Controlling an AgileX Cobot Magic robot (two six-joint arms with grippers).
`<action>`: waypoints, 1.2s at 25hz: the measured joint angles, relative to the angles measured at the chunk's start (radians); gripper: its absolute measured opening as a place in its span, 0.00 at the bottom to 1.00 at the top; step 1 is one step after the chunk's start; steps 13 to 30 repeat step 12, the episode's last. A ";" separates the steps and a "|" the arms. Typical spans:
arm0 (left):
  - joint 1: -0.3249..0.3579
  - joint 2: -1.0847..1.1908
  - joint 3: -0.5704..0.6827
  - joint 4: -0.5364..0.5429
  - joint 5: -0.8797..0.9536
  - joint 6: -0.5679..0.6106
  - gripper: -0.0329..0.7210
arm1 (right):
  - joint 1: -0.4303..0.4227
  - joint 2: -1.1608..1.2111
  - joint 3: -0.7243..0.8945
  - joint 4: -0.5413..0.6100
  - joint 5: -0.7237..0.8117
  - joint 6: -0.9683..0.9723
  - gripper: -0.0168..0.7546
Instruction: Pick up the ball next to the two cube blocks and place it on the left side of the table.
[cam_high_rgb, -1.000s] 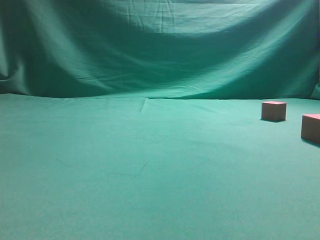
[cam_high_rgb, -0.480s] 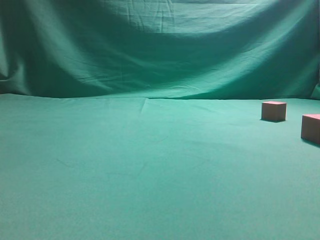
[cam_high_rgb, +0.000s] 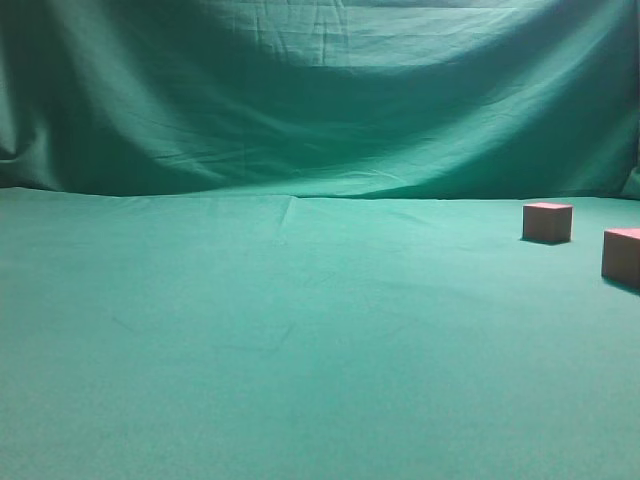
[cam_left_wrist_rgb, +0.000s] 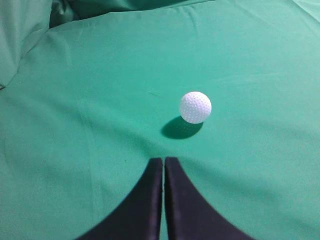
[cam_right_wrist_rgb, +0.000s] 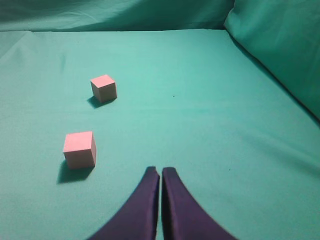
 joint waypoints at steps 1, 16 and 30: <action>0.000 0.000 0.000 0.000 0.000 0.000 0.04 | 0.000 0.000 0.000 0.000 0.000 0.002 0.02; 0.000 0.000 0.000 0.000 0.000 0.000 0.04 | 0.000 0.000 0.000 0.000 0.000 0.002 0.02; 0.000 0.000 0.000 0.000 0.000 0.000 0.04 | 0.000 0.000 0.000 0.000 0.000 0.002 0.02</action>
